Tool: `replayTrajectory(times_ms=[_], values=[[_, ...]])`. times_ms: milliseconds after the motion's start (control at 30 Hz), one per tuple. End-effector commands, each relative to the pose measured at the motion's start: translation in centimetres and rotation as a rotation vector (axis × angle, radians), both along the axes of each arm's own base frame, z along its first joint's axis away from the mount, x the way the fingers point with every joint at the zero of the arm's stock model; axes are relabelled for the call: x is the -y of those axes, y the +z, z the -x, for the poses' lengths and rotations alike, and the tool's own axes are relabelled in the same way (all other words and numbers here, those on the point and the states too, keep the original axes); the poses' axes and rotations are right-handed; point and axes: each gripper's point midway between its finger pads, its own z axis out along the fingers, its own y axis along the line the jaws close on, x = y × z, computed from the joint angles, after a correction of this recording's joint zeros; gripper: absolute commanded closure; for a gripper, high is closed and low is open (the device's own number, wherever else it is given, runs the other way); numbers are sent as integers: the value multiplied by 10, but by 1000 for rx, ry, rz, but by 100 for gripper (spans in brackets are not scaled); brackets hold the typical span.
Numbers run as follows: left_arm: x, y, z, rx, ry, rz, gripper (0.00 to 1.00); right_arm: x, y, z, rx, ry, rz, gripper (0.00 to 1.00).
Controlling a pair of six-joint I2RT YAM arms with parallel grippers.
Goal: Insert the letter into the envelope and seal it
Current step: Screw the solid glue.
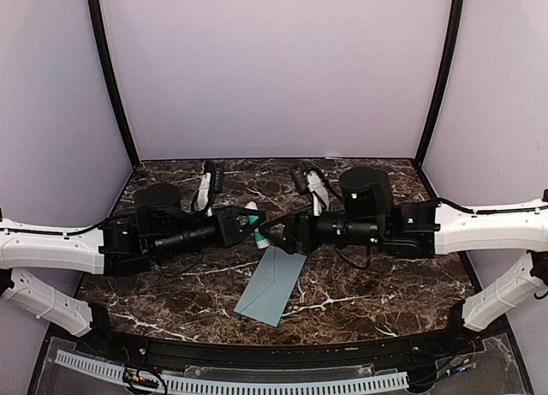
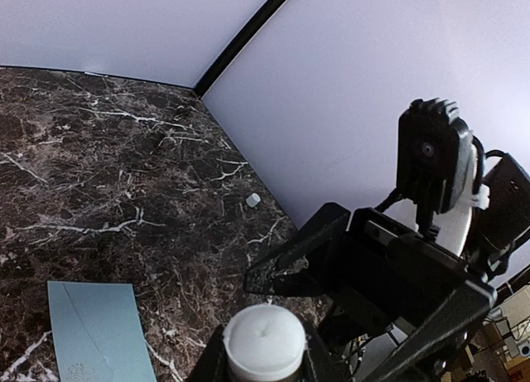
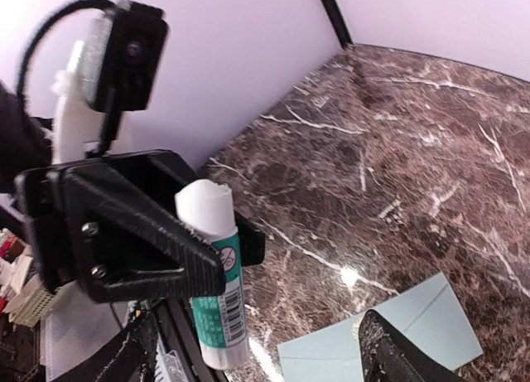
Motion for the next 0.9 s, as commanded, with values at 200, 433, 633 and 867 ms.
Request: replayTrajectory(times_ms=[200,433,633,867], values=[[-14,84,42,164,-206,204,100,25,88,63,99,413,-408,13],[-12,121,86,296,-445,343,100,20,92,81,61,514,-471,17],[-9,129,98,335,-518,373,100,10,102,97,78,570,-505,21],[-5,131,103,335,-559,406,100,0,113,115,76,641,-562,34]])
